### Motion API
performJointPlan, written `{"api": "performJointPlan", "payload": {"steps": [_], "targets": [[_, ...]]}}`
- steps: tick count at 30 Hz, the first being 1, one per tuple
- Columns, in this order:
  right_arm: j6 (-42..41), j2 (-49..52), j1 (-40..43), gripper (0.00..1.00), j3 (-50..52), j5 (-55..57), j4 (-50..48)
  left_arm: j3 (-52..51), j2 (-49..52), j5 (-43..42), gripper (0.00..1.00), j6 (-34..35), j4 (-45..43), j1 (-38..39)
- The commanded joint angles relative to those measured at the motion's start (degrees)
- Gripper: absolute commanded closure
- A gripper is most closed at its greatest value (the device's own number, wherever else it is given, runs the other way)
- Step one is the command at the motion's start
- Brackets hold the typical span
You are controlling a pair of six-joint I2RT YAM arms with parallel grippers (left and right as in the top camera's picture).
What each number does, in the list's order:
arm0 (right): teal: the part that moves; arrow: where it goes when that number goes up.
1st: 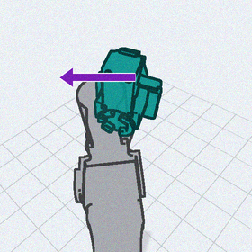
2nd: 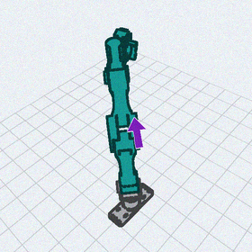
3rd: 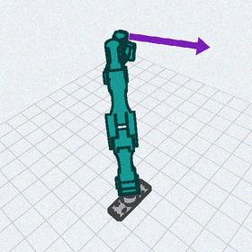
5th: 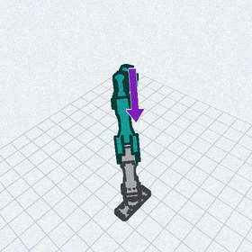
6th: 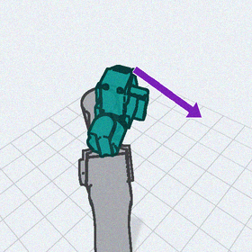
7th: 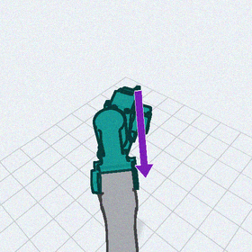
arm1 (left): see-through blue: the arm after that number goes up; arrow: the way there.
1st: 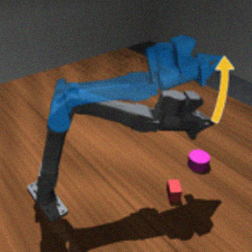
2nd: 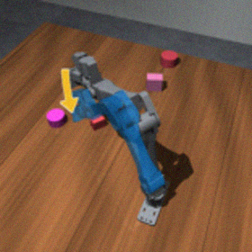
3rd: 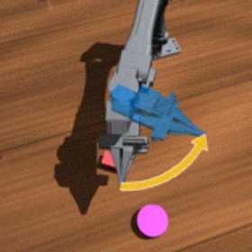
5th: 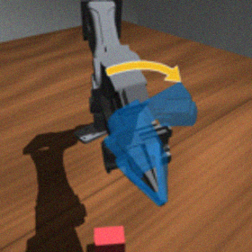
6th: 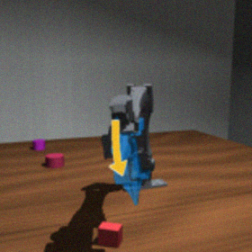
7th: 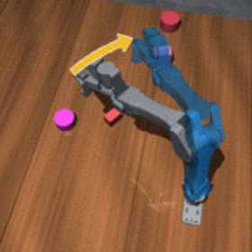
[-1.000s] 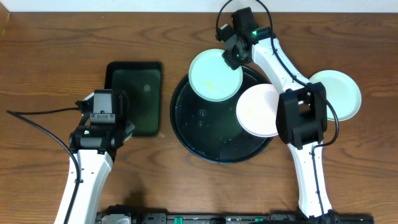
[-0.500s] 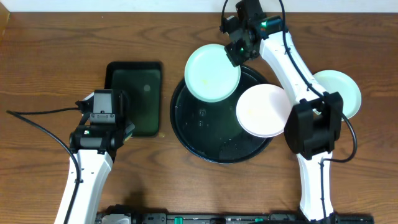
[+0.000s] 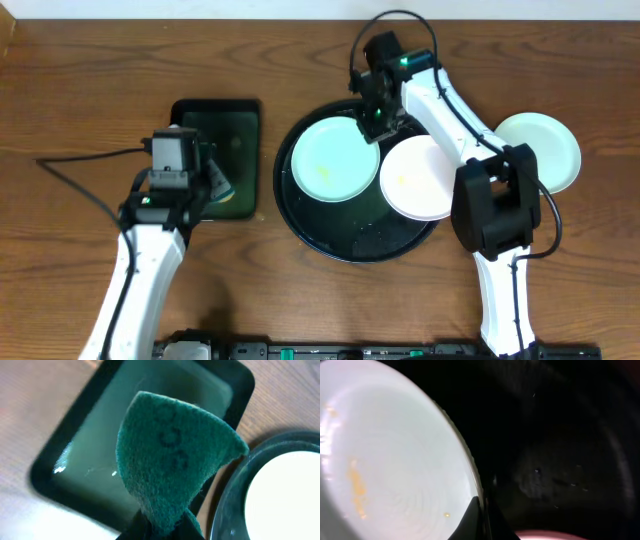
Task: Clean dirty plates on tray and stack at the side
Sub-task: 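Dip the green sponge into the water in the black rectangular tray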
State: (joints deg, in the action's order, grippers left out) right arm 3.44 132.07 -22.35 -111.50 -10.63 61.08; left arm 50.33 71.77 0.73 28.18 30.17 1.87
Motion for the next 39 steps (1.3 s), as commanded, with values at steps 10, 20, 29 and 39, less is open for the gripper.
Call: {"api": "performJointPlan", "payload": {"steps": [10, 20, 29, 39], "targets": [[-2.54, -0.39, -3.06, 0.99, 9.75, -1.27, -4.55, -0.20, 16.57, -1.55, 0.92, -1.62, -15.76, -0.31], [-2.54, -0.39, -3.58, 0.99, 10.08, -0.33, -4.57, -0.20, 22.75, 2.75, 0.79, -1.62, -18.05, -0.31], [-2.54, -0.39, -3.58, 0.99, 10.08, -0.35, -4.94, -0.20, 22.75, 4.90, 0.50, -1.84, -17.84, -0.35], [-2.54, -0.39, -3.58, 0.99, 10.08, -0.33, -5.20, -0.20, 22.77, 4.90, 0.38, -1.84, -18.71, -0.37]]}}
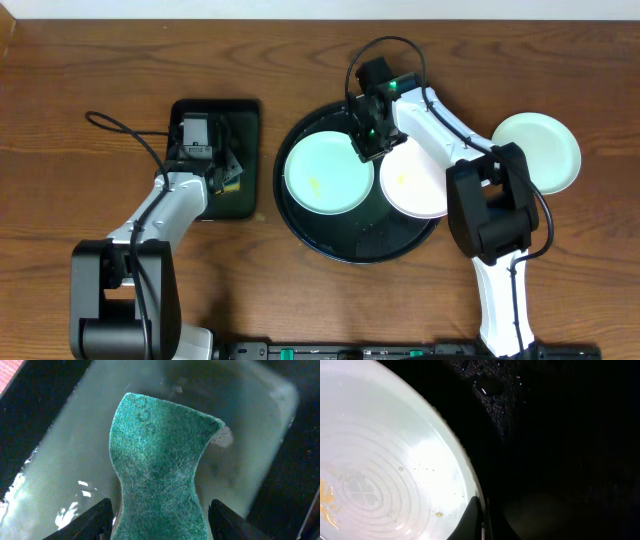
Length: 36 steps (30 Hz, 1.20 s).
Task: Clean dirty plates on tray and stack at the side
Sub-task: 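Dip the green sponge into the water in the black rectangular tray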
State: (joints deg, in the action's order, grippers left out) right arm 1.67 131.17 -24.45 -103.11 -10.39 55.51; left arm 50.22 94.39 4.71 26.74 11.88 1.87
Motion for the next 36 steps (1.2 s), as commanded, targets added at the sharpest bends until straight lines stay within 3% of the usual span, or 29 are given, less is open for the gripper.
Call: {"api": "performJointPlan", "payload": {"steps": [1, 11, 17, 22, 24, 36], "targets": [[-0.76, 0.50, -1.49, 0.99, 1.68, -0.57, 0.37, -0.09, 0.15, 0.92, 0.38, -0.39, -0.48, -0.39], [-0.76, 0.50, -1.46, 0.99, 1.68, -0.52, -0.11, -0.09, 5.49, 0.85, 0.38, -0.39, -1.33, -2.71], [-0.76, 0.50, -1.46, 0.99, 1.68, -0.55, -0.46, 0.00, 5.35, -1.16, 0.55, -0.39, -3.28, -2.97], [-0.76, 0.50, -1.46, 0.99, 1.68, -0.52, -0.46, 0.00, 5.05, -1.07, 0.85, -1.01, -3.48, -2.97], [-0.76, 0.50, -1.46, 0.99, 1.68, -0.52, -0.46, 0.04, 4.83, -1.07, 0.92, -1.27, -3.48, -2.99], [-0.79, 0.50, -1.49, 0.99, 1.68, -0.55, -0.55, -0.24, 0.20, -1.05, 0.93, -1.22, -1.90, -2.97]]}}
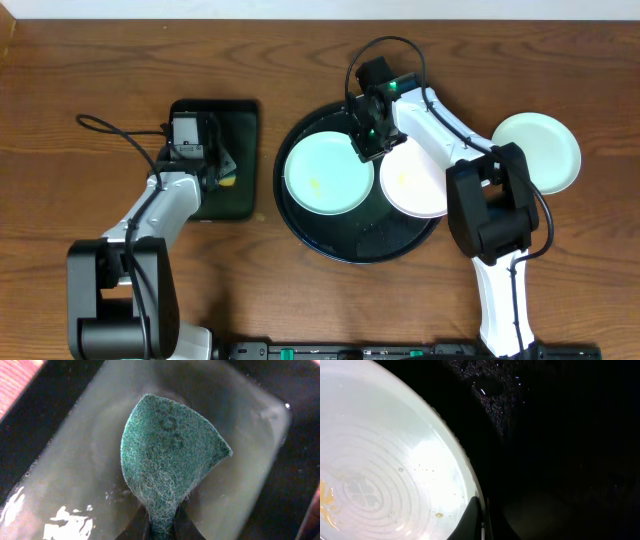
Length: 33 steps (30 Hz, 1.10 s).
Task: Clean dirty plates on tray and stack at the side
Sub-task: 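Dip the green sponge into the water in the black rectangular tray, then scrub the mint-green plate with the sponge while the right gripper holds it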
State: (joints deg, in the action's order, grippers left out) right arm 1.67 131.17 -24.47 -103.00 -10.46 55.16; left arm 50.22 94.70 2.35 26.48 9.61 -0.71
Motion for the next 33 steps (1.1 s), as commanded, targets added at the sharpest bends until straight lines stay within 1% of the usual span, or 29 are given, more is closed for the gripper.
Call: {"api": "performJointPlan", "payload": {"steps": [1, 5, 7, 10, 15, 20, 22, 24, 26, 29, 31, 33], "targets": [[-0.79, 0.50, -1.46, 0.99, 1.57, -0.48, -0.20, -0.48, 0.61, 1.33, 0.93, -0.96, 0.35, -0.42], [-0.79, 0.50, -1.46, 0.99, 1.57, -0.48, -0.15, -0.66, 5.20, 1.40, 0.92, -0.98, 0.33, -0.42], [-0.79, 0.50, -1.46, 0.99, 1.57, -0.48, -0.09, -0.66, 7.19, 2.71, 0.93, -0.96, 0.35, -0.42], [-0.76, 0.50, -1.46, 0.99, 1.57, -0.48, -0.11, -0.66, 8.11, 3.28, 0.93, -0.98, 0.35, -0.48], [-0.79, 0.50, -1.51, 0.99, 1.57, -0.48, -0.09, -0.59, 3.89, 3.28, 0.93, -0.96, 0.15, -0.52], [-0.81, 0.50, -1.51, 0.99, 1.57, -0.50, -0.15, -0.59, -4.87, 2.95, 0.92, -0.92, 1.97, -0.50], [-0.79, 0.50, -1.51, 0.99, 1.57, -0.50, -0.13, -0.59, -8.66, 0.52, 0.92, -0.94, 3.21, -0.50], [-1.05, 0.50, -1.51, 0.99, 1.57, -0.50, -0.13, -0.59, -11.98, -3.67, 0.93, -0.92, 4.66, -0.50], [-3.96, 0.50, -1.51, 0.99, 1.57, -0.50, -0.11, -0.61, -14.67, -9.03, 0.93, -0.90, 6.80, -0.44], [-9.16, 0.50, -1.51, 0.99, 1.57, 0.74, 0.28, -0.61, -15.89, -15.80, 0.93, 0.59, 9.22, 0.17], [-14.62, 0.50, -1.51, 0.99, 1.57, 4.48, 0.52, -0.61, -15.54, -20.26, 0.93, 0.79, 10.34, 1.16], [-19.87, 0.50, -1.51, 0.99, 1.57, 8.02, 0.79, -0.61, -15.13, -22.82, 0.93, 0.79, 11.17, 2.49]]}}
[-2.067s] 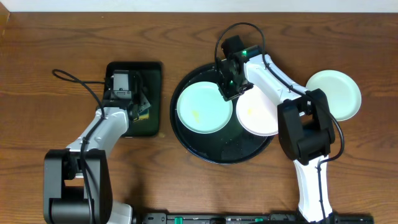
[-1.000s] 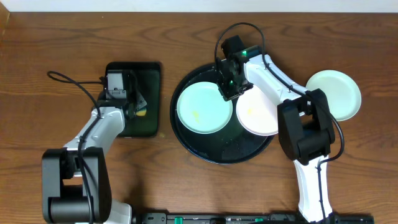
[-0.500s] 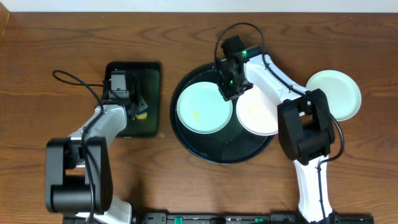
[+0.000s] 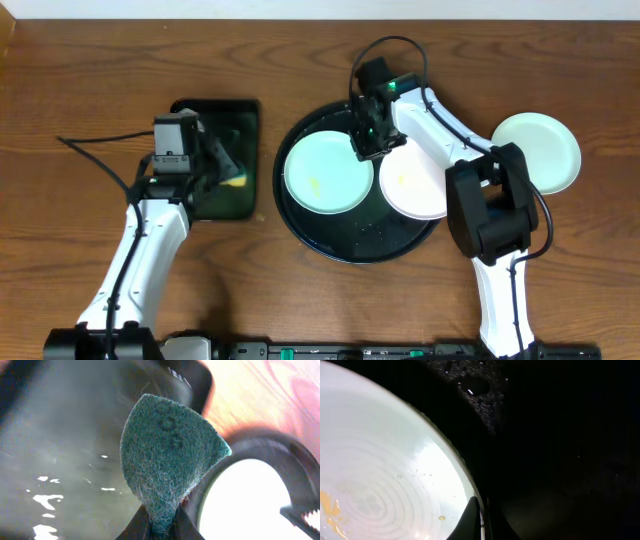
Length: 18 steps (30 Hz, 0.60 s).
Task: Clean dirty plates on tray and stack at the side
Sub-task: 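Scrub the mint-green plate with the sponge while the right gripper holds it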
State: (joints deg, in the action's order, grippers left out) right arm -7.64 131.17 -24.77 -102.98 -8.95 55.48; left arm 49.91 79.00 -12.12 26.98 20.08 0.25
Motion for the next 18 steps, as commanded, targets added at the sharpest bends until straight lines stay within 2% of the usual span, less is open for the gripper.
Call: {"api": "performJointPlan", "payload": {"steps": [1, 4, 10, 15, 18], "targets": [[-13.22, 0.50, -1.20, 0.99, 1.55, 8.20, 0.70, -0.31, 0.74, -8.76, 0.92, 0.28, 1.07, 2.32], [-19.71, 0.50, -1.14, 0.99, 1.55, 10.40, 1.16, -0.31, 1.25, -8.87, 0.92, 0.28, 1.73, 5.51], [-19.50, 0.50, -1.46, 0.99, 1.55, 9.97, 1.07, -0.31, 1.88, -8.85, 0.93, 0.76, -1.01, 11.80], [-18.62, 0.50, -1.62, 0.99, 1.55, 9.99, 1.03, -0.31, 3.10, -3.78, 0.93, 9.18, -4.59, 15.39], [-18.64, 0.50, -1.64, 0.99, 1.55, 9.97, 0.83, -0.31, 5.42, -1.31, 0.93, 11.82, -7.34, 17.38]]}}
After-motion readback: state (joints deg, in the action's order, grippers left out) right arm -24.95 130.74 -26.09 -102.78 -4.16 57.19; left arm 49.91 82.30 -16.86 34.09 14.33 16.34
